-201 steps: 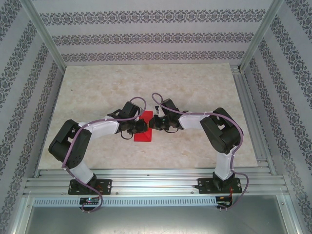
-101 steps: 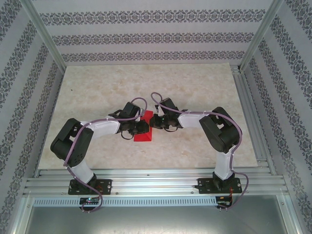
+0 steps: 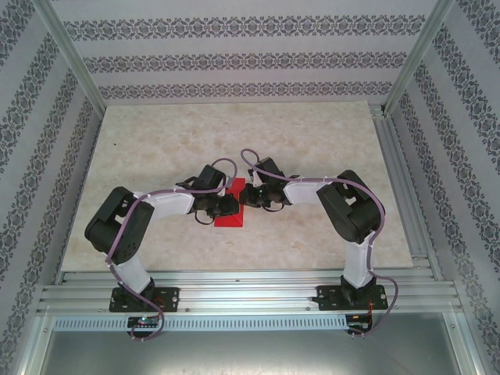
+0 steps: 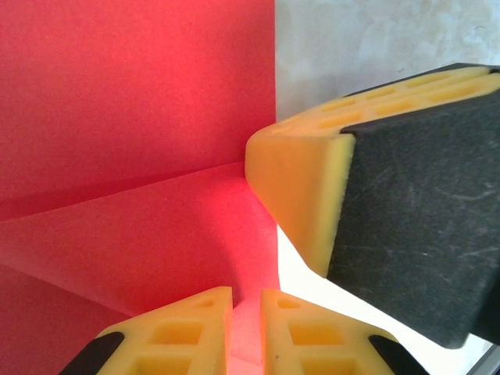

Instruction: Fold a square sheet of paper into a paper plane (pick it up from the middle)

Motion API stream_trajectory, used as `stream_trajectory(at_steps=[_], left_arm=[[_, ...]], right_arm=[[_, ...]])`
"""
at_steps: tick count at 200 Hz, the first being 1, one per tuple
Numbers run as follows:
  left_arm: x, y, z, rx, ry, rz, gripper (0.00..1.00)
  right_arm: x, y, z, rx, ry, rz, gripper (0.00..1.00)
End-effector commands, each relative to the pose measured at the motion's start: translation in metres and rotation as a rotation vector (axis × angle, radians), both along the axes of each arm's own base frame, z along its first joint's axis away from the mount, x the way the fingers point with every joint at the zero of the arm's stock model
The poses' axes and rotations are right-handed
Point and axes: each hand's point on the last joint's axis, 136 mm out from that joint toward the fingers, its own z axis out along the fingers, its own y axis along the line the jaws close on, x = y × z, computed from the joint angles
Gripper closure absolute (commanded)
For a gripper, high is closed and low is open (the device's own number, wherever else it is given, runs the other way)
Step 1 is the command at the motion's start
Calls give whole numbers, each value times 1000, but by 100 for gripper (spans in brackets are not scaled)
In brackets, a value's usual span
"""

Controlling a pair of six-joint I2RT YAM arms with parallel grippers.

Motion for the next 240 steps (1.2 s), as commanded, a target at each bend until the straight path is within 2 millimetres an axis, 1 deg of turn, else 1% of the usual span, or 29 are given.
stream_trajectory(at_steps=[1,45,66,124,148,183,240], left_arm=[[6,-5,2,-25,-24,-17,81],[6,-4,0,-20,-20,-16,81],[6,-4,0,-20,-19,-16,81],[6,-4,0,-18,-18,-15,81],[6,-4,1,-18,-20,-15,81],[6,-3,0,-17,-18,-14,81],[5,-3,-3,-9,-11,-15,81]], right_arm=[[13,-1,-3,-20,-26,-23,92],[13,-6,-5,-36,-22,-36,92],[13,-8,-3,-36,-28,-41,92],[13,-8,14,-18,-60,-35,92],[12,-8,17,-17,-68,-33,92],[12,-9,13,-24,-63,-35,91],[12,-12,1,-51,-40,-46,91]])
